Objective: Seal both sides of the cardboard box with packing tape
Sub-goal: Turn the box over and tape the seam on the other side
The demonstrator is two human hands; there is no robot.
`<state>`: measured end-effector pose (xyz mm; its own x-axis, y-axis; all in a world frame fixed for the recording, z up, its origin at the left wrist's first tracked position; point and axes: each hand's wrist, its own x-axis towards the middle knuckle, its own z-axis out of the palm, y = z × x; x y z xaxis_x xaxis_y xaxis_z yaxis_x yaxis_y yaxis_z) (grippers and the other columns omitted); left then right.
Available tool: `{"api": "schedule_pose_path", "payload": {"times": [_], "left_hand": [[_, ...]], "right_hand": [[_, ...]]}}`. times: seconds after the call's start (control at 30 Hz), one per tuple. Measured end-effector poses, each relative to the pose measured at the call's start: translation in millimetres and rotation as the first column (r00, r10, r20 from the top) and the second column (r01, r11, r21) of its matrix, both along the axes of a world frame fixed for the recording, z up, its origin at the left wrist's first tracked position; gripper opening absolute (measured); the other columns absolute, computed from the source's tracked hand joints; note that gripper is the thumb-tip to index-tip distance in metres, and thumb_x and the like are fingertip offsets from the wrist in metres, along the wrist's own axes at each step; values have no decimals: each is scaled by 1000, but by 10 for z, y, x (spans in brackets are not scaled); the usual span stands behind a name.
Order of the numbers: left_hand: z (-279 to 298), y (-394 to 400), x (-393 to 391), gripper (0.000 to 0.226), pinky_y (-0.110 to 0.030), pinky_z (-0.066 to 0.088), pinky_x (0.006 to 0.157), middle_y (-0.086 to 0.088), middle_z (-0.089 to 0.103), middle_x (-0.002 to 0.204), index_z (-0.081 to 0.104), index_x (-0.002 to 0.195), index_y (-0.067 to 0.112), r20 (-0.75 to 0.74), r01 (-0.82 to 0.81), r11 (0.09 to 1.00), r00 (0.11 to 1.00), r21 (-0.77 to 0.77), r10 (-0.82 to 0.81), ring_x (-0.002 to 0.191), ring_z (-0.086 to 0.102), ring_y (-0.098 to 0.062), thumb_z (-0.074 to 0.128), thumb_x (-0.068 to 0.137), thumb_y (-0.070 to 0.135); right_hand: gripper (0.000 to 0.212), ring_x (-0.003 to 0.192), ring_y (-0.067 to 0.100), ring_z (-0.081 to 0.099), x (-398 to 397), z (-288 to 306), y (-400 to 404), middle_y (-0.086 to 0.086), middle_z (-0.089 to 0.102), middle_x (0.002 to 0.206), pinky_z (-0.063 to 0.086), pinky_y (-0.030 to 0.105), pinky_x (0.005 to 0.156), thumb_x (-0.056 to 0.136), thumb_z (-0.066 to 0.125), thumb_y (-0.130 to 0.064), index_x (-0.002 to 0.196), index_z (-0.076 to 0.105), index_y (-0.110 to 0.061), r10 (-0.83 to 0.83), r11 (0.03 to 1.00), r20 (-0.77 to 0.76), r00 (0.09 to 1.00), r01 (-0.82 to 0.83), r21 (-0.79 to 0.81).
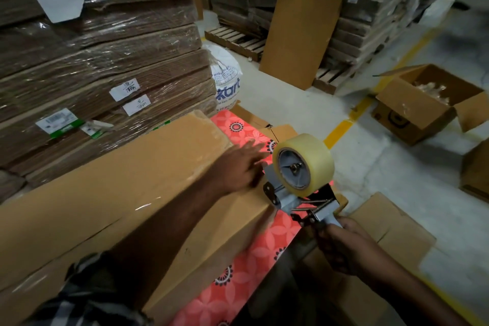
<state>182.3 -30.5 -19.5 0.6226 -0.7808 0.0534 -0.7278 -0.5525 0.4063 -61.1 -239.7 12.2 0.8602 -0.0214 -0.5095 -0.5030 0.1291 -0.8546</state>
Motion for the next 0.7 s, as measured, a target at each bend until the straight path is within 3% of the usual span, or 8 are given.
{"api": "schedule_pose_path", "payload": {"times": [0.13,0.23,0.3,0.43,0.53,0.6,0.7], "left_hand": [[-172,-40,-207,63,-51,22,124,3,44,163,64,139,24,137,8,986,990,167,-31,159,21,-25,21,97,43],[-224,-8,-279,67,-51,18,126,10,50,157,64,136,28,134,-94,989,988,111,79,159,20,-21,15,96,51],[-251,-6,-308,65,-50,18,126,11,50,156,61,141,29,141,-102,991,986,92,89,159,22,-22,16,99,51],[-262,-18,-326,62,-47,14,125,11,43,162,52,150,30,124,-116,990,987,76,106,160,17,-22,20,101,51],[-271,-12,-371,60,-46,10,127,7,38,165,48,153,26,112,-133,989,986,59,126,161,13,-20,21,105,50],[-276,-12,-339,56,-47,8,128,8,35,167,50,150,28,123,-119,990,986,82,108,161,11,-18,21,107,49],[-319,-38,-264,43,-47,8,129,13,34,166,54,144,34,126,-116,988,987,97,103,161,8,-14,26,112,42]], "right_hand": [[25,49,14,28,-27,45,31,6,33,65,19,25,49,93,57,-20,69,49,-16,7,1000,42,999,-8,0],[16,48,13,31,-50,88,65,3,39,64,20,25,50,75,61,-33,63,56,-23,20,999,63,998,-17,-48],[14,49,14,32,-69,64,70,3,43,66,21,25,50,70,63,-37,70,59,-24,18,998,67,998,-14,-67],[9,44,12,32,-128,-12,27,2,45,64,21,20,46,81,61,-24,79,58,-16,-15,1000,50,999,16,-16],[9,45,13,32,-281,-24,15,0,45,61,19,22,48,75,61,-28,70,58,-21,0,999,40,999,1,-32],[15,47,13,33,-448,-18,-27,0,44,62,18,25,51,82,60,-26,69,57,-21,4,998,42,999,-2,-59],[14,49,13,34,-709,-48,-150,1,43,64,20,25,50,93,59,-23,83,60,-13,-12,999,53,999,14,-45]]}}
